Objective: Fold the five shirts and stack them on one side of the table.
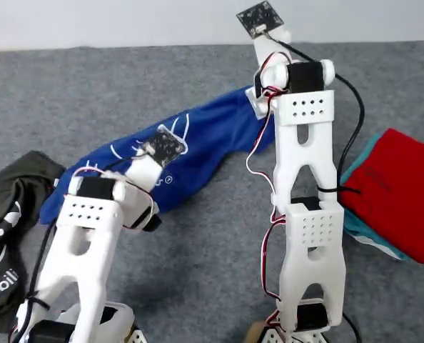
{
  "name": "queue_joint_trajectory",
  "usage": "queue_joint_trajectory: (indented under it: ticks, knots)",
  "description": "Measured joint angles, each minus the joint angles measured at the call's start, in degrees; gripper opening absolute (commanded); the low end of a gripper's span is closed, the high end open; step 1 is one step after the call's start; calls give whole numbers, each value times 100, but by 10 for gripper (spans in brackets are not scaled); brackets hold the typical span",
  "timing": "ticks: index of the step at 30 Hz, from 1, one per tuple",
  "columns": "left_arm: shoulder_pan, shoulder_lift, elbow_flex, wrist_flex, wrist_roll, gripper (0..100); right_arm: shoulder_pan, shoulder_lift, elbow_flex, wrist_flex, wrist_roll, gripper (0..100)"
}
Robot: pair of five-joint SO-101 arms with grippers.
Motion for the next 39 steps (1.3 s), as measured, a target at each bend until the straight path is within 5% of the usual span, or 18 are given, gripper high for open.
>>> queue_joint_trajectory:
  ticks: [13, 20, 29, 39]
  knots:
    - [0, 686, 730, -1345, -211, 229, 0, 0, 563, 0, 0, 10]
    - [-246, 2101, -352, -1363, -193, 189, 0, 0, 607, 0, 0, 10]
    - [-255, 3191, -1327, -642, -659, 2, 0, 0, 607, 0, 0, 10]
    - [-281, 2400, -2567, 624, -659, 4, 0, -413, 607, 0, -18, 10]
